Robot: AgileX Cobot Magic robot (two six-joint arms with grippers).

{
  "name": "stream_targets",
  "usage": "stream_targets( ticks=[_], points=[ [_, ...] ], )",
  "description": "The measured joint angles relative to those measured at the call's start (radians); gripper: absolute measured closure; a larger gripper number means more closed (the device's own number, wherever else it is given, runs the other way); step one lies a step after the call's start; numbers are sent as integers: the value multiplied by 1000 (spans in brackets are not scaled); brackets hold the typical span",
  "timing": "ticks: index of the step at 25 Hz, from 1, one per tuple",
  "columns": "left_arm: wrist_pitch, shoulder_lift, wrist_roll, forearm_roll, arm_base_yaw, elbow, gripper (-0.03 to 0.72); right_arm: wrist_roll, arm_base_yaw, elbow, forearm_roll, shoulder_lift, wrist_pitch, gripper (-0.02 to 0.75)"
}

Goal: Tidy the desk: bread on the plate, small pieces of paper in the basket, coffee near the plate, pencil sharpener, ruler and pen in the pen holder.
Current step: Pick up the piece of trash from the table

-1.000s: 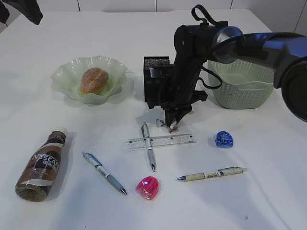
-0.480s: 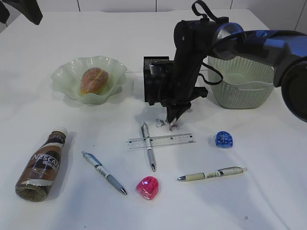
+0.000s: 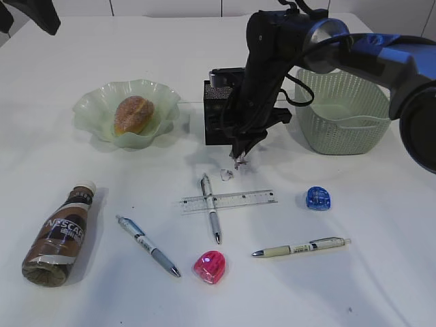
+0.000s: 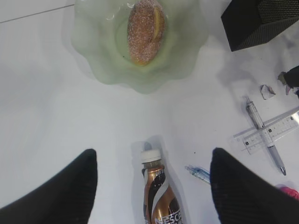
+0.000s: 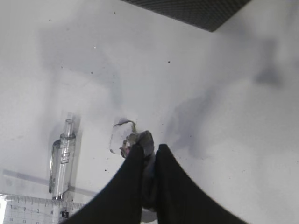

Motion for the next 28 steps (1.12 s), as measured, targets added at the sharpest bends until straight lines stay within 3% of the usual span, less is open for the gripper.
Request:
stream_targets(
  ticks=[13, 28],
  points=[
    [0, 0, 0, 0, 0, 0, 162, 0, -2, 0, -55, -84, 4, 680],
    [0, 0, 0, 0, 0, 0, 162, 0, -68, 0, -71, -210, 19, 681]
  ],
)
